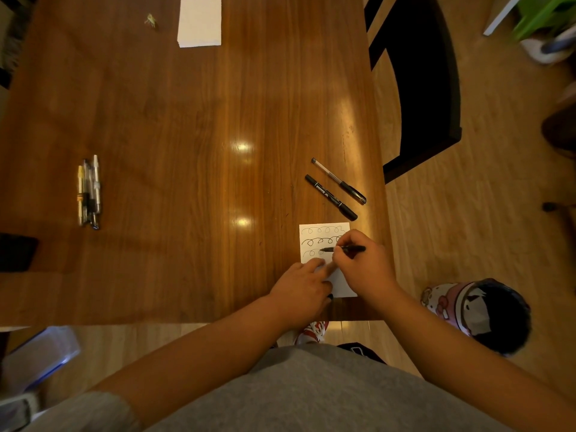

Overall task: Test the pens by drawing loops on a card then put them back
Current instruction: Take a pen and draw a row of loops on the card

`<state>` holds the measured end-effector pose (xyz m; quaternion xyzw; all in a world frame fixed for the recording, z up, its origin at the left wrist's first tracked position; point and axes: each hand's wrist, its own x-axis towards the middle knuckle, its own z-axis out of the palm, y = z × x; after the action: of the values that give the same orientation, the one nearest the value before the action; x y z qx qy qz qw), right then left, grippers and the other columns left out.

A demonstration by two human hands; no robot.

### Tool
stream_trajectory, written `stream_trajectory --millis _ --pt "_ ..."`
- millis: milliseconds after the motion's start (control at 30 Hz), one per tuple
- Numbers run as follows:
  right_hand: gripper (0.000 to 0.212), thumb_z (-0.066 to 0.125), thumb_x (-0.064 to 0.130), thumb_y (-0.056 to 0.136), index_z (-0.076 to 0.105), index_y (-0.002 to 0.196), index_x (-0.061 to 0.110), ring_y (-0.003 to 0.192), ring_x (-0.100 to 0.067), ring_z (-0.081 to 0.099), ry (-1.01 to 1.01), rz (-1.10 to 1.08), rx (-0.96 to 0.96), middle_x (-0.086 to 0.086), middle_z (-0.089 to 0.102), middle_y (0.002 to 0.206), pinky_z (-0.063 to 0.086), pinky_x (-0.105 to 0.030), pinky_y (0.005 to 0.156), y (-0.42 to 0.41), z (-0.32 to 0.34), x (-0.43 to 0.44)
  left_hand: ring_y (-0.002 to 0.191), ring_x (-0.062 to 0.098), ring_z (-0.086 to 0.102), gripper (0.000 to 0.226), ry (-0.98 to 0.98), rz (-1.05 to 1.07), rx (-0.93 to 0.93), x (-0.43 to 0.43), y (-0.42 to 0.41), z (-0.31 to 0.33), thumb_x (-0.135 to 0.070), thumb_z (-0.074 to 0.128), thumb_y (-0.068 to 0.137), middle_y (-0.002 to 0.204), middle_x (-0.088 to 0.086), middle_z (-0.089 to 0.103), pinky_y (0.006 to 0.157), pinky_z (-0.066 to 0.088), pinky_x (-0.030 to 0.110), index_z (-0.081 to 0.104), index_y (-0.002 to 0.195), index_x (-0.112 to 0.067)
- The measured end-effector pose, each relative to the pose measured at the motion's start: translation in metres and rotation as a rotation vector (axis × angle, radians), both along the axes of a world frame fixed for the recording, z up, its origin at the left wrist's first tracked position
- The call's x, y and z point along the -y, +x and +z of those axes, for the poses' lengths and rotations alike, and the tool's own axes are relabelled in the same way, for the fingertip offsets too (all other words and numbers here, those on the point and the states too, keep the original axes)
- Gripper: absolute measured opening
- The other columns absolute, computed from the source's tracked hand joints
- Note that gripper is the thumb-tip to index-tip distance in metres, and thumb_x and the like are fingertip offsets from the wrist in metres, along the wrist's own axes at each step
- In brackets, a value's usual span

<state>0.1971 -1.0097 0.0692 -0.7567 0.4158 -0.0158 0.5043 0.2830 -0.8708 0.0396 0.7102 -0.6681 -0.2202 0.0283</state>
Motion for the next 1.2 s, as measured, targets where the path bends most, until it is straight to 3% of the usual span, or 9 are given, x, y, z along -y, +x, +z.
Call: stream_trajectory --millis 67,233,333,533,767,833,1067,1200 --pt "0.014 0.064 0.017 0.092 0.056 0.086 0.027 0.082 -0.002 0.056 0.005 -0.027 0.001 0.014 0.059 0.095 0.044 -0.005 0.048 -0.001 0.000 0.003 0.139 0.029 0.028 0.039 0.016 -0.006 0.015 0.001 -0.001 0.001 -0.040 0.040 0.100 0.157 0.009 0.027 0.100 0.037 0.043 0.063 0.120 -0.015" --pt "0.020 0.063 0.014 0.092 0.055 0.083 0.029 0.083 -0.004 0.058 0.018 -0.054 0.028 0.013 0.060 0.092 0.057 -0.025 0.068 -0.007 0.003 0.008 0.141 0.032 0.025 0.040 0.043 -0.009 0.006 0.004 -0.004 0.002 -0.039 0.042 0.101 0.159 0.012 0.023 0.109 0.030 0.046 0.060 0.124 -0.011" --pt "0.015 0.064 0.012 0.091 0.057 0.085 0.024 0.087 -0.008 0.060 0.026 -0.072 0.024 0.012 0.062 0.092 0.059 -0.029 0.072 -0.010 0.002 0.009 0.144 0.032 0.020 0.040 0.054 0.001 -0.012 0.007 -0.004 0.003 -0.039 0.044 0.100 0.159 0.013 0.023 0.113 0.025 0.045 0.060 0.125 -0.011" --pt "0.008 0.065 0.011 0.090 0.060 0.089 0.017 0.088 -0.007 0.060 0.002 -0.061 0.021 0.014 0.062 0.088 0.049 -0.015 0.064 -0.017 0.000 0.008 0.141 0.029 0.026 0.038 0.065 -0.015 -0.024 0.010 0.000 0.004 -0.037 0.044 0.100 0.157 0.011 0.026 0.104 0.037 0.043 0.061 0.123 -0.011" --pt "0.006 0.064 0.013 0.092 0.060 0.092 0.018 0.094 -0.012 0.061 0.017 -0.050 0.025 0.002 0.066 0.101 0.059 -0.029 0.073 -0.013 0.001 0.008 0.140 0.030 0.024 0.038 0.093 -0.049 -0.005 0.014 0.000 0.008 -0.039 0.042 0.100 0.159 0.008 0.022 0.100 0.038 0.045 0.061 0.122 -0.015" --pt "0.006 0.063 0.013 0.092 0.060 0.093 0.017 0.098 -0.012 0.060 0.022 -0.061 0.032 0.002 0.066 0.105 0.058 -0.025 0.071 -0.014 0.001 0.009 0.140 0.031 0.024 0.038 0.098 -0.062 0.013 0.014 -0.001 0.008 -0.039 0.041 0.101 0.160 0.008 0.020 0.099 0.038 0.045 0.061 0.123 -0.015" --pt "0.021 0.062 0.014 0.093 0.056 0.083 0.033 0.085 -0.001 0.060 0.030 -0.079 0.047 0.020 0.061 0.089 0.053 -0.015 0.062 -0.021 0.001 0.014 0.141 0.033 0.022 0.041 0.090 -0.072 0.010 0.015 -0.006 0.007 -0.038 0.041 0.101 0.159 0.015 0.020 0.109 0.030 0.046 0.059 0.126 -0.011" --pt "0.022 0.064 0.016 0.091 0.056 0.082 0.034 0.080 0.001 0.061 -0.017 -0.074 0.041 0.020 0.062 0.085 0.049 -0.012 0.058 -0.024 0.002 0.015 0.143 0.032 0.021 0.042 0.106 -0.054 -0.008 0.018 -0.007 0.009 -0.039 0.041 0.101 0.159 0.015 0.019 0.111 0.029 0.044 0.057 0.128 -0.011"
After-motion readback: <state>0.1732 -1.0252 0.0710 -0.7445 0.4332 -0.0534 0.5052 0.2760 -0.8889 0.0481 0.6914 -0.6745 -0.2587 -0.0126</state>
